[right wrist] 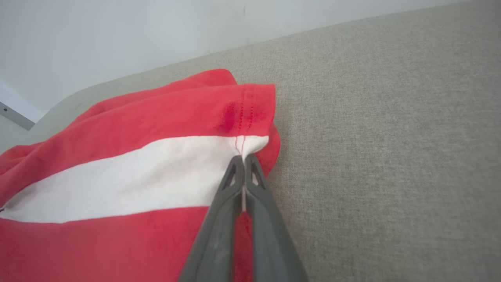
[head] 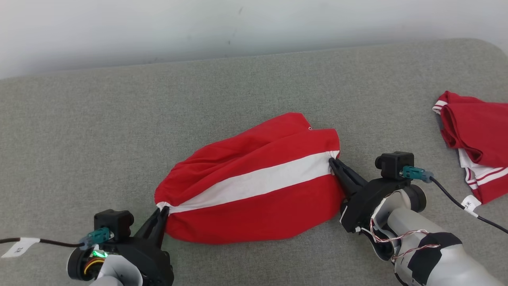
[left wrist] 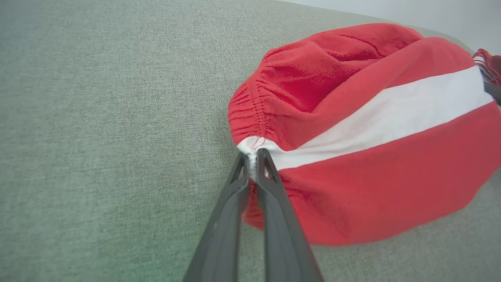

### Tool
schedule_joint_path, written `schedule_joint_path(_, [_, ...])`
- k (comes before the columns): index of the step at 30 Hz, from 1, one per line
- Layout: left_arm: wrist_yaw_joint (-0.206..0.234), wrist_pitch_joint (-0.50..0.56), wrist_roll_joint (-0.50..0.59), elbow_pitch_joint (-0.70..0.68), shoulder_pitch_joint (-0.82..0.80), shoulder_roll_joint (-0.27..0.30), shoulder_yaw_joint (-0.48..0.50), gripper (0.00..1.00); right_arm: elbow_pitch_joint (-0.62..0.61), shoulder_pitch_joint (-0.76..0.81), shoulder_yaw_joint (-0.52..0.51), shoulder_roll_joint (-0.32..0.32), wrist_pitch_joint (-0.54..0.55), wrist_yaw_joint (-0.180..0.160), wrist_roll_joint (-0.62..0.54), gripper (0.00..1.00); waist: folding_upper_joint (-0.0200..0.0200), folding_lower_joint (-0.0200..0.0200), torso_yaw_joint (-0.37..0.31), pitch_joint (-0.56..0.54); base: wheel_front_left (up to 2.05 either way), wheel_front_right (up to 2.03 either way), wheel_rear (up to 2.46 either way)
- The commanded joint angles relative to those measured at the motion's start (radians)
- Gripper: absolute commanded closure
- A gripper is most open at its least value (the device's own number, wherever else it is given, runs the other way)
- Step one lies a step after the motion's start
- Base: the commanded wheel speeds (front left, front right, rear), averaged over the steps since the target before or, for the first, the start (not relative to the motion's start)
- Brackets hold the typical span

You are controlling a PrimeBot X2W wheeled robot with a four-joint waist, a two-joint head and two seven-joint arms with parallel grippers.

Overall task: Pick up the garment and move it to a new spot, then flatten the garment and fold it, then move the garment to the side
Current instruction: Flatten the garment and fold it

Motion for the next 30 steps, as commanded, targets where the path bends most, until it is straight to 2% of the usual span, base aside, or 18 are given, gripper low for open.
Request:
schedule_joint_path(1, [-0.001,-0.009,0.008,0.004,-0.004,0.007,0.005,1.0,0.002,-0.011,0.01,-0.007,-0.006,-0.001,-0.002,1.0,-0.0001,-0.0001,-0.004,-0.006,0.0,0.0,0.0])
schedule_joint_path(6, [0.001,-0.061,0.007,-0.014,0.02,0.018,0.026,1.0,-0.027,-0.027,-0.02,-0.033,-0.009,-0.001,-0.07,1.0,-0.0001,-0.0001,-0.023,-0.037,0.0,0.0,0.0])
schedule_joint_path(14, [-0.017,-0.138,-0.007,-0.081,0.037,0.042,0.07,1.0,-0.165,0.022,-0.183,-0.095,-0.009,-0.001,-0.304,1.0,-0.0001,-0.0001,-0.056,-0.104,0.0,0.0,0.0])
schedule_joint_path(18, [-0.024,-0.165,-0.017,-0.125,0.032,0.052,0.094,1.0,-0.226,0.054,-0.251,-0.108,-0.009,-0.001,-0.384,1.0,-0.0001,-0.0001,-0.07,-0.139,0.0,0.0,0.0])
schedule_joint_path(22, [-0.032,-0.139,-0.041,-0.149,0.063,0.055,0.085,1.0,-0.234,0.098,-0.25,-0.105,-0.009,-0.001,-0.378,1.0,-0.0001,-0.0001,-0.08,-0.155,0.0,0.0,0.0])
schedule_joint_path(30, [-0.044,-0.137,-0.049,-0.127,0.111,0.045,0.052,1.0,-0.151,0.14,-0.191,-0.069,-0.009,-0.001,-0.308,1.0,-0.0001,-0.0001,-0.067,-0.109,0.0,0.0,0.0])
